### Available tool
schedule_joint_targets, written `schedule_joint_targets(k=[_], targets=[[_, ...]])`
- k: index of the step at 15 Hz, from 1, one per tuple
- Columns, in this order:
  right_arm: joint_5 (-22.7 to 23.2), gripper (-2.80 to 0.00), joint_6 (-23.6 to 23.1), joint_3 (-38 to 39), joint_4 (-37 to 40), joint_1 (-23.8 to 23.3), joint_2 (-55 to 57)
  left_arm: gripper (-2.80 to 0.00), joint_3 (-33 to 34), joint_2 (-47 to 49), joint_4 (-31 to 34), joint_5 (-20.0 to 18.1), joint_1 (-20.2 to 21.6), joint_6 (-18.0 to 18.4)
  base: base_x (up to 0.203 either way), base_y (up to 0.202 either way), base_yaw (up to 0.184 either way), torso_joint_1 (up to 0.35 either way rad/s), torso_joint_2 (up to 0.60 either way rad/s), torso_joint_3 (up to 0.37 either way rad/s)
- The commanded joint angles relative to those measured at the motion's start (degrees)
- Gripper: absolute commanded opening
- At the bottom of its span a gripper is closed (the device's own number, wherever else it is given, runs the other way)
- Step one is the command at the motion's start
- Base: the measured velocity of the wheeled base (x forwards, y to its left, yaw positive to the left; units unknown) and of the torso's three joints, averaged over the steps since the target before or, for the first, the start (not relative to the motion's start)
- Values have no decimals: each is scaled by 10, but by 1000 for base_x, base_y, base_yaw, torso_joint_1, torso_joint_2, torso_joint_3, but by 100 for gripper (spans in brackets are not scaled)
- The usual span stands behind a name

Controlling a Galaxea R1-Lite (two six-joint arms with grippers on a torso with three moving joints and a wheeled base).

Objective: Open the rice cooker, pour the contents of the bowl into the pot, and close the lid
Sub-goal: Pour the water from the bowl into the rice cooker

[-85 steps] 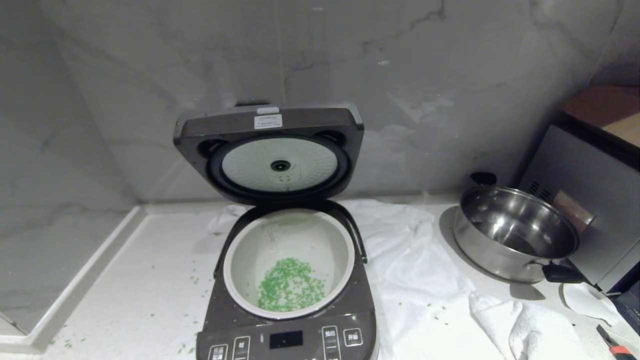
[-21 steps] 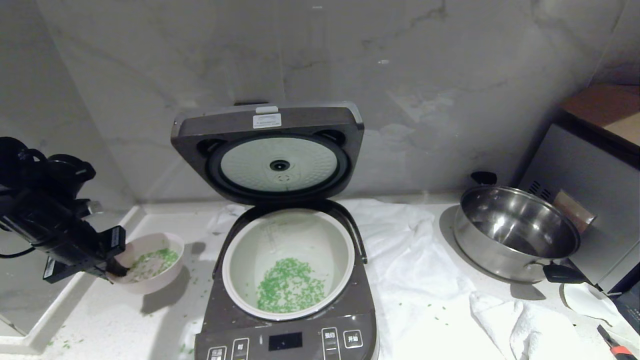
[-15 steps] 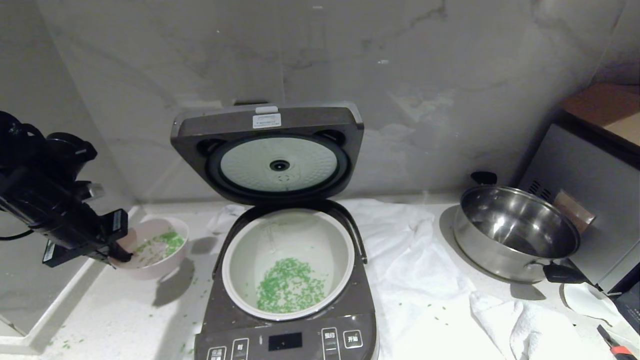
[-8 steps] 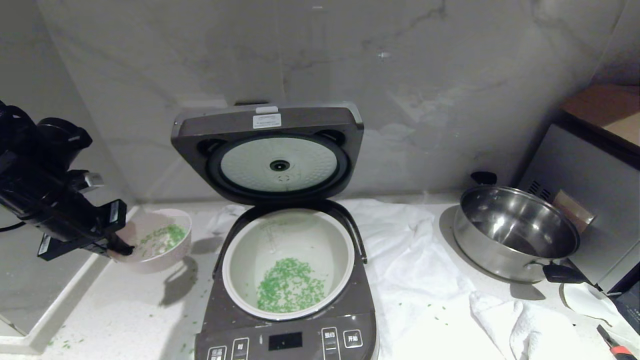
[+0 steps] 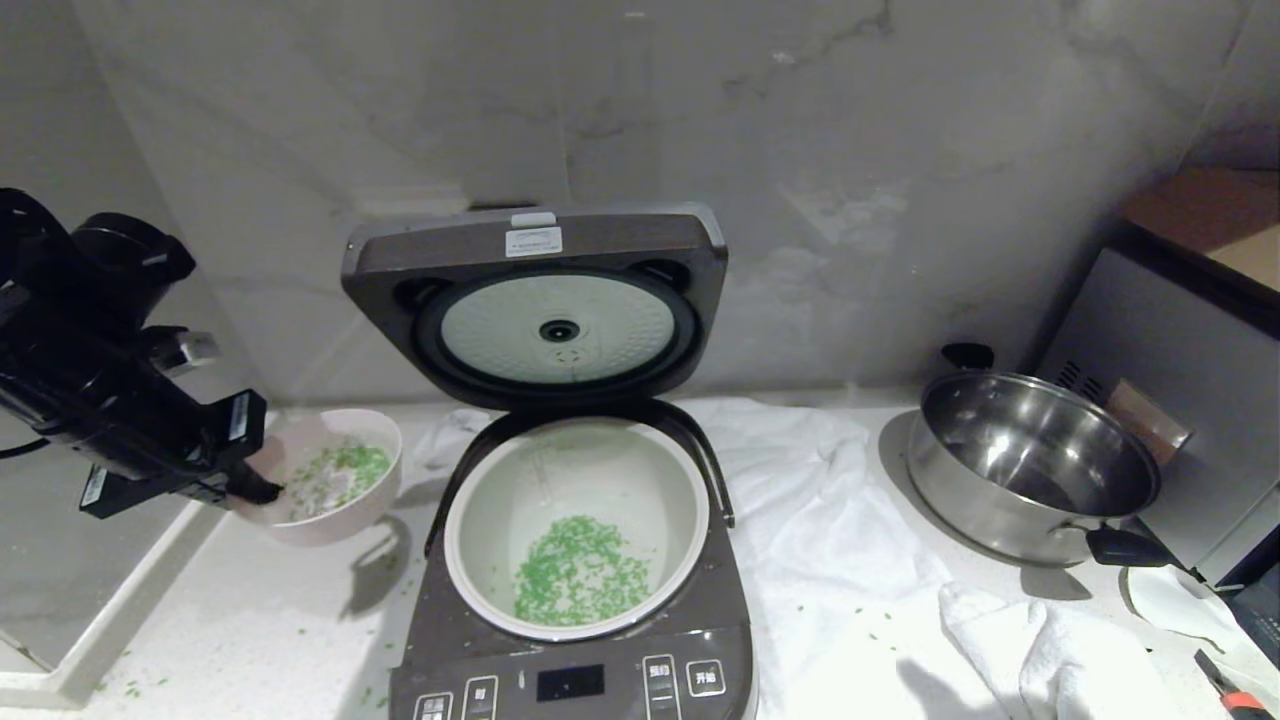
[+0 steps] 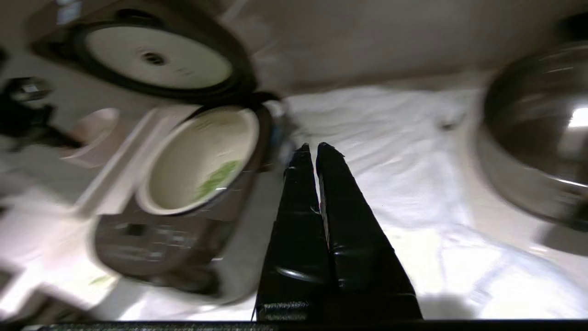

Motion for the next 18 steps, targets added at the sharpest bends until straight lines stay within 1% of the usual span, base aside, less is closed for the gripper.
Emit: schedule_joint_targets(k=[1,3,4,5,6,7,9,11,15,18], targets=[[80,-280,28,-78,-9,6,191,-280,8,-10,4,-1,-6,-2,0,0,0,0,0,0],[146,-280,77,-179,-2,12,264,-280,13,-13,7,-1,-8,-4,0,0,0,0,0,0],[180,-280,101,-226,14,18,298,-280,15,-14,7,0,-8,-5,0,0,0,0,0,0],[208,-280,117,-264,35,27,330,-280,15,-15,7,-1,-8,-5,0,0,0,0,0,0],[225,-280,128,-295,56,48,357,-280,15,-15,7,0,-8,-5,0,0,0,0,0,0],[233,-280,138,-320,76,76,382,-280,15,-17,8,0,-9,-5,0,0,0,0,0,0],[240,-280,164,-352,104,117,419,-280,16,-20,8,0,-11,-6,0,0,0,0,0,0],[250,-280,188,-356,109,140,442,-280,17,-21,8,0,-11,-6,0,0,0,0,0,0],[284,-280,191,-369,106,143,483,-280,19,-21,8,0,-18,-6,0,0,0,0,0,0],[290,-280,189,-433,109,143,562,-280,15,-22,8,0,-20,-8,0,0,0,0,0,0]])
